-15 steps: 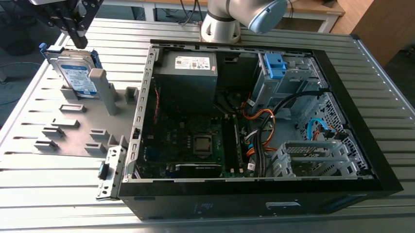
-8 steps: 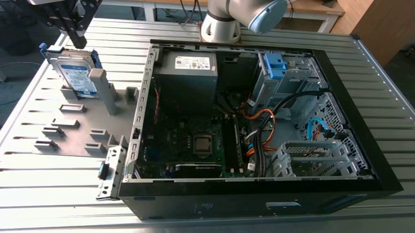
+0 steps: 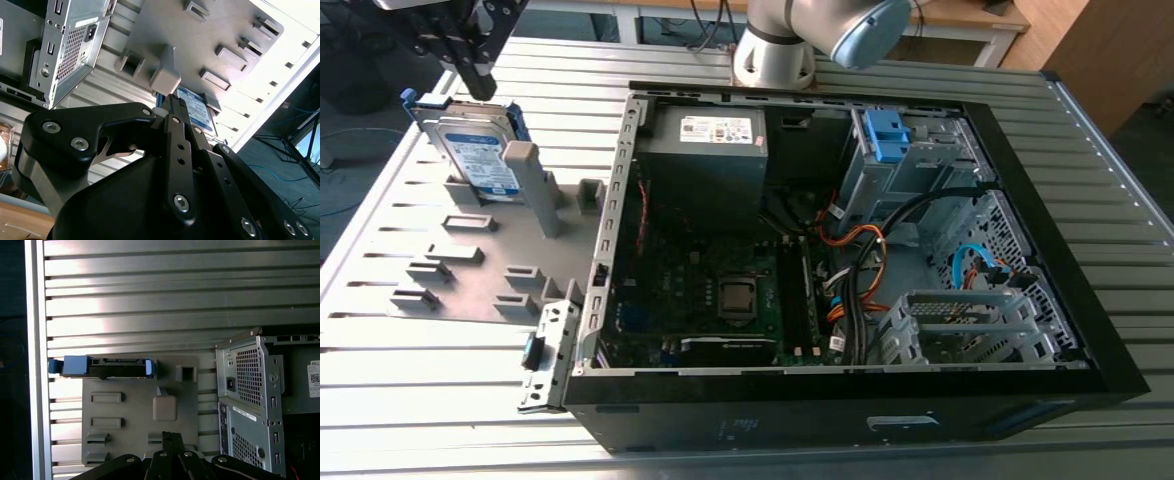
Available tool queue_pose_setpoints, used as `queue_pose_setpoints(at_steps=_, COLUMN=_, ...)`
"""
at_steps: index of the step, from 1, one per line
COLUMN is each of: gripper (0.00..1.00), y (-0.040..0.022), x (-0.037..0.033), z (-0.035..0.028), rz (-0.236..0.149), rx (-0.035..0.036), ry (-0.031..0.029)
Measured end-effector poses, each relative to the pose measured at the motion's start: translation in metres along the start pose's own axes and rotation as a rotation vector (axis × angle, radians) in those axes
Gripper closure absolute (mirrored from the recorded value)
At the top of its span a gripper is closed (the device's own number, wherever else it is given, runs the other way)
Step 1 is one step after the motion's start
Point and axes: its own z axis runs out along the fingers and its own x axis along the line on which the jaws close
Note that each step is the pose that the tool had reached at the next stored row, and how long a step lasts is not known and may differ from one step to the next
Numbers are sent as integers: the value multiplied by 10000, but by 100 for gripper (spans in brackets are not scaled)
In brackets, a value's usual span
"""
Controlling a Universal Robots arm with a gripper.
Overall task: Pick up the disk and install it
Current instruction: 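Reach for the disk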
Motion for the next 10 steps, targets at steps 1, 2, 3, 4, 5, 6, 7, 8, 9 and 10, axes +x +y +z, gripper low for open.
queue_pose_setpoints(at_steps=1, gripper=89, y=0, x=2, z=0, rz=-1, rx=0, ry=0)
queue_pose_setpoints(at_steps=2, gripper=89, y=0, x=4, z=0, rz=-1, rx=1, ry=0)
queue_pose_setpoints(at_steps=3, gripper=89, y=-1, x=6, z=0, rz=-1, rx=0, ry=1)
queue_pose_setpoints(at_steps=4, gripper=89, y=-1, x=8, z=0, rz=-1, rx=0, ry=0)
queue_pose_setpoints(at_steps=5, gripper=89, y=-1, x=10, z=0, rz=0, rx=0, ry=0)
queue_pose_setpoints(at_steps=6, gripper=89, y=-4, x=45, z=2, rz=-1, rx=0, ry=0)
queue_pose_setpoints(at_steps=7, gripper=89, y=-6, x=77, z=6, rz=-1, rx=0, ry=0)
queue_pose_setpoints(at_steps=8, gripper=89, y=-6, x=78, z=6, rz=0, rx=0, ry=0)
queue_pose_setpoints(at_steps=9, gripper=89, y=-6, x=80, z=7, rz=-1, rx=0, ry=0)
queue_pose_setpoints(at_steps=10, gripper=89, y=-7, x=81, z=7, rz=-1, rx=0, ry=0)
